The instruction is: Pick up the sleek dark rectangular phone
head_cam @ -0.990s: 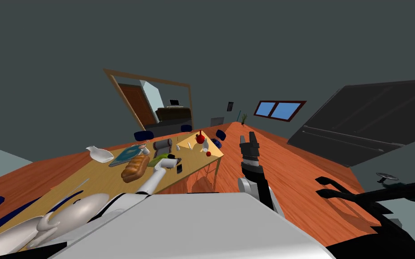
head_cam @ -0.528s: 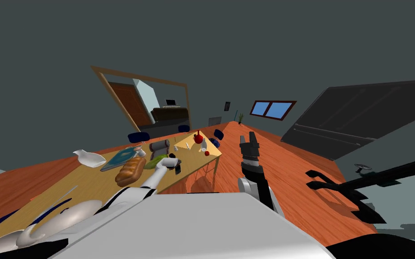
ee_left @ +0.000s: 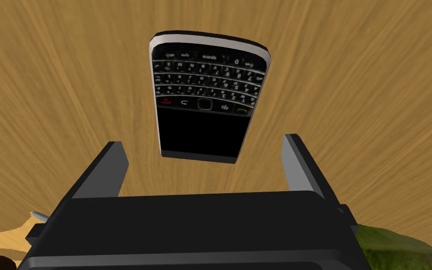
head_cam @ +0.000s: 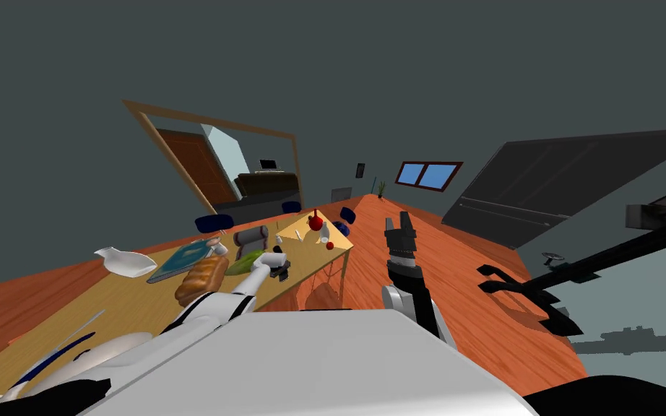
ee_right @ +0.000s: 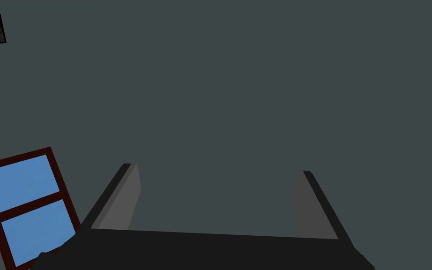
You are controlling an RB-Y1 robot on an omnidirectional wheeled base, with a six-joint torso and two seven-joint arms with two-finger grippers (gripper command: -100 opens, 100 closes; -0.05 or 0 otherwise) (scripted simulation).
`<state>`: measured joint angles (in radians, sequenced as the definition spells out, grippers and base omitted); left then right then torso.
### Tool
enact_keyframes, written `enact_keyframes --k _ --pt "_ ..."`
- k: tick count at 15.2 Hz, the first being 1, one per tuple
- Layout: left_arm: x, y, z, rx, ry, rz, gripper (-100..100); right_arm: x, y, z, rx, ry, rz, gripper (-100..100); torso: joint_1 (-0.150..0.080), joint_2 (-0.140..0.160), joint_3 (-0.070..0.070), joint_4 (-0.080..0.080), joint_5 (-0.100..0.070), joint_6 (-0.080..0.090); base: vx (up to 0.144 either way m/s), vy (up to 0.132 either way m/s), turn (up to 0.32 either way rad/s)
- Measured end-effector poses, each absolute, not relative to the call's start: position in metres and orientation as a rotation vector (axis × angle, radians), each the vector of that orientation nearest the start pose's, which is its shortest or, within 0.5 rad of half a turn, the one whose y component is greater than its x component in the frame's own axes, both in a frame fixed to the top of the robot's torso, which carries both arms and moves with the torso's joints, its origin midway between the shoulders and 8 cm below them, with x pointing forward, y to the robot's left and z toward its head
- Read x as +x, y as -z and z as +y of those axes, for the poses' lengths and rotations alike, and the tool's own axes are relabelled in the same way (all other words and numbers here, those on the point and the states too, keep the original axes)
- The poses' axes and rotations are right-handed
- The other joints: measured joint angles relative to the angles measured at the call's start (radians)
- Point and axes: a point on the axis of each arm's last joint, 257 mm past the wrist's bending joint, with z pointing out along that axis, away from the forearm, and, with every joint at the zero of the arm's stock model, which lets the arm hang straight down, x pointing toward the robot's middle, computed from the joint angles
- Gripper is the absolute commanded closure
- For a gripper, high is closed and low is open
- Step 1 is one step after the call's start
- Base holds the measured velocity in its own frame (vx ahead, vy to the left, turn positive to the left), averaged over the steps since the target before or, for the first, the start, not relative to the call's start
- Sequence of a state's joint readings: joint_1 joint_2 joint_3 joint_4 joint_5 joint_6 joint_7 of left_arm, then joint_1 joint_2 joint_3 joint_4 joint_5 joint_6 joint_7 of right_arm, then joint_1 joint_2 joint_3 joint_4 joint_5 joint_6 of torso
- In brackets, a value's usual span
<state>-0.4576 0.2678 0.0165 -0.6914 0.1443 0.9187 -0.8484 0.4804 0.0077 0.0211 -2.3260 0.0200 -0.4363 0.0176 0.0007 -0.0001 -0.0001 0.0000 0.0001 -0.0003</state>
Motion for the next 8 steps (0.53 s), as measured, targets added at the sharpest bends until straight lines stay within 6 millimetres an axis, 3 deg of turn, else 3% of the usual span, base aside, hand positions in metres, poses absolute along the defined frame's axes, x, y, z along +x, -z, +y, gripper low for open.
enact_keyframes --k 4,8 --pt "0.420 0.528 0.344 -1.047 -0.097 2.728 -100 0.348 -0.039 -0.269 0.647 -1.301 0.620 0 0.000 0.000 0.000 0.000 0.000 0.000 -0.001 0.010 -0.075" --pt "0.407 0.543 0.342 -1.072 -0.104 2.724 -100 0.348 -0.039 -0.269 0.647 -1.301 0.621 0 0.003 -0.003 -0.002 -0.001 0.001 0.000 0.035 0.046 -0.071"
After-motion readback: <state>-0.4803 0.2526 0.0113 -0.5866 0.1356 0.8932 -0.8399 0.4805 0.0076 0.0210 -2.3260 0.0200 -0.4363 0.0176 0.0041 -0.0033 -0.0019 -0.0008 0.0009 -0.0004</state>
